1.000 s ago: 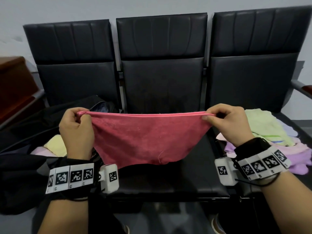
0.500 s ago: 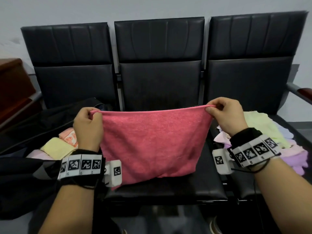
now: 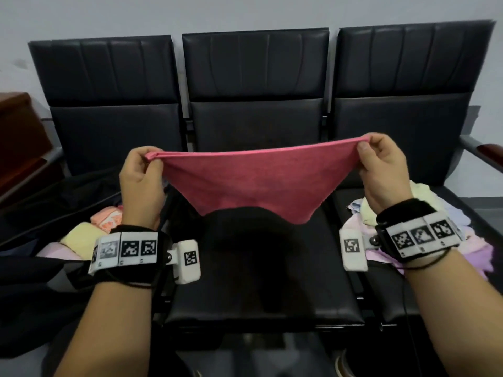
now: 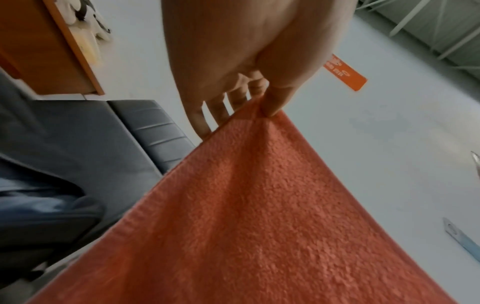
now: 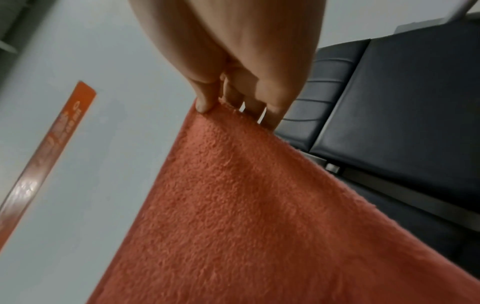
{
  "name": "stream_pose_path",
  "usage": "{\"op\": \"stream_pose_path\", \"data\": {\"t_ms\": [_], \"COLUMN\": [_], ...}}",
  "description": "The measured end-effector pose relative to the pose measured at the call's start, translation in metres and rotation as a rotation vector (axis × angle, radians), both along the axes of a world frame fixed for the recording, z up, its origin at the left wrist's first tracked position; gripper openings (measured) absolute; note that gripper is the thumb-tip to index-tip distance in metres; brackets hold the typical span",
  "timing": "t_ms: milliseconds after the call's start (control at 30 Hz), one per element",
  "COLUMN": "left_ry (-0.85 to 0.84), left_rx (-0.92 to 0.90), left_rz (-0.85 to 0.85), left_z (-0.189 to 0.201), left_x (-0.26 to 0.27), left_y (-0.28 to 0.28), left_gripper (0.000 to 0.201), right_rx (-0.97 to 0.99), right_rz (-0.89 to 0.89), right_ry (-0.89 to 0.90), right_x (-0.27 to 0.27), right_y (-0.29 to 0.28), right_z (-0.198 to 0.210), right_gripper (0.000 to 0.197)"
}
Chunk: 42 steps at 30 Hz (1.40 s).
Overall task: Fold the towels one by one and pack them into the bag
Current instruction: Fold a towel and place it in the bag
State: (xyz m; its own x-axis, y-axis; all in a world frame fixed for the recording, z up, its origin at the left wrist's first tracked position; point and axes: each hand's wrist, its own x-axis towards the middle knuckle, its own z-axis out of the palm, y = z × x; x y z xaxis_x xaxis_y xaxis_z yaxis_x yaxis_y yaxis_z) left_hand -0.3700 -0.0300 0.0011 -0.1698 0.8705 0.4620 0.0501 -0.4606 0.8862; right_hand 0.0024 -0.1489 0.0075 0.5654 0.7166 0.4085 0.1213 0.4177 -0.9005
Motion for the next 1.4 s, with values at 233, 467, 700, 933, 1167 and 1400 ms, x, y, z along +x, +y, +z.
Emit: {"op": "stream_pose_path", "data": {"t_ms": [233, 467, 700, 933, 1167, 1400], "left_ry": [-0.042, 0.058, 0.149, 0.291, 0.416, 0.548], "left_rx": [-0.328, -0.565, -0.723, -0.724, -0.752, -0.850], "left_rz": [-0.086, -0.136, -0.079, -0.022, 0.012, 0.002], "left_z": [-0.089, -0.151, -0.182, -0.198, -0.221, -0.243], "left_x": [-0.019, -0.033, -0.023, -0.006, 0.016, 0.007], "left_y": [-0.036, -0.068, -0.061, -0.030, 0.008, -0.008], "left_gripper": [0.026, 0.040, 0.028, 0.017, 0.017, 0.035], "right_rx": [-0.236, -0.427, -0.585, -0.640, -0.740, -1.124], "right_rz": [0.027, 0.050, -0.043, -0.126, -0.199, -0.124], "right_ry": [0.109, 0.196, 0.086, 0.003, -0.130, -0.464], "right_x": [-0.014, -0.011, 0.000, 0.017, 0.025, 0.027], "right_y": [-0.054, -0.085, -0.075, -0.032, 0.006, -0.014], "right_z": [-0.087, -0.155, -0.198, -0.222, -0.243, -0.266], "right_gripper": [0.022, 0.020, 0.016, 0.010, 0.012, 0.031]}}
